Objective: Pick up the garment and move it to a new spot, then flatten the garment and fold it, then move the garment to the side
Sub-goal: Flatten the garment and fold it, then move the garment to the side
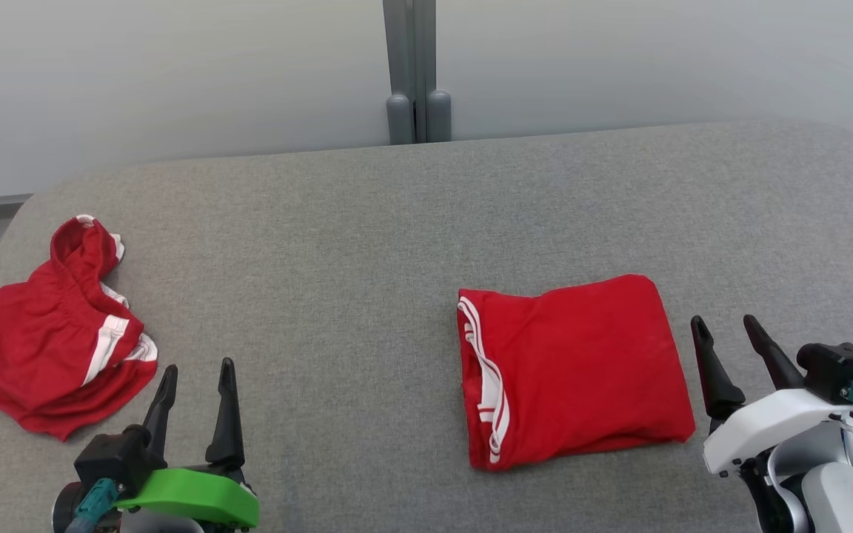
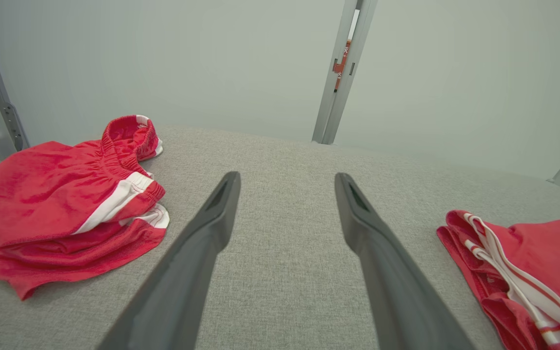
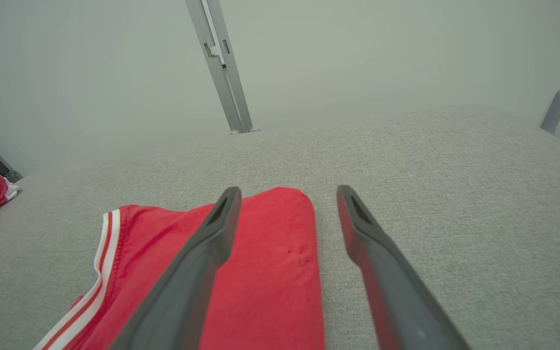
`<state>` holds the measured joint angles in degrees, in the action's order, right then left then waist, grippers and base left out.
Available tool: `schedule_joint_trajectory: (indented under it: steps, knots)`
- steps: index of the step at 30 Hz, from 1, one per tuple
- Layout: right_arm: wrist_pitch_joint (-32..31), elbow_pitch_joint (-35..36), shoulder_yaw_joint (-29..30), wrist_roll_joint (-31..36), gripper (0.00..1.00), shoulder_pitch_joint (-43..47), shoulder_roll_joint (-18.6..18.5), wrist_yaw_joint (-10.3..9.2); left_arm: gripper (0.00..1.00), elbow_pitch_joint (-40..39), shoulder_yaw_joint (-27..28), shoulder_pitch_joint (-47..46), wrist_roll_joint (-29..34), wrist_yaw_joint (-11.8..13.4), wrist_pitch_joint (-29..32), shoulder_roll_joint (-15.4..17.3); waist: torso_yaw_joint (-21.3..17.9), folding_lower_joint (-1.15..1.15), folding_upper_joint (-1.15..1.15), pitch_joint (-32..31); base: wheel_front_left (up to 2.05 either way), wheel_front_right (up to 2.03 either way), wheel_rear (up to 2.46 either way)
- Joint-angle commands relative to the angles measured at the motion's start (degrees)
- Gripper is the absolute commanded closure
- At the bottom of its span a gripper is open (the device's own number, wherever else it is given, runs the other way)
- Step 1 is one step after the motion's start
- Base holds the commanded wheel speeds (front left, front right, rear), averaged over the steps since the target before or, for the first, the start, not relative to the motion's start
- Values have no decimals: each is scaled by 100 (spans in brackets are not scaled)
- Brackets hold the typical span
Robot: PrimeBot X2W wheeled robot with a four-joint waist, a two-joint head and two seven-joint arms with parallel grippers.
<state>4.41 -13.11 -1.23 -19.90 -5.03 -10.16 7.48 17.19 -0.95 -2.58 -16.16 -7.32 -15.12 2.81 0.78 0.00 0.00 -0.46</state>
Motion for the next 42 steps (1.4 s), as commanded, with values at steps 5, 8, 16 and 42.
schedule_joint_trajectory:
  steps: [5,8,16,42]
  knots:
    - [-42,-83,-20,-71,0,-77,-19,2,0,-9,27,39,99,-22,1,18,32,0,0,33,0,0,0]
    - [-194,-140,-31,76,0,-185,-113,2,0,-56,7,70,100,-23,1,18,61,0,0,68,0,0,0]
    - [-1462,-825,210,35,0,-629,-96,2,0,-120,-77,-108,-5,-19,1,19,299,0,0,377,0,0,0]
    - [-3530,-1582,-690,613,100,-1995,-949,-9,0,-426,-85,-561,6,-20,1,18,375,0,0,1333,0,0,0]
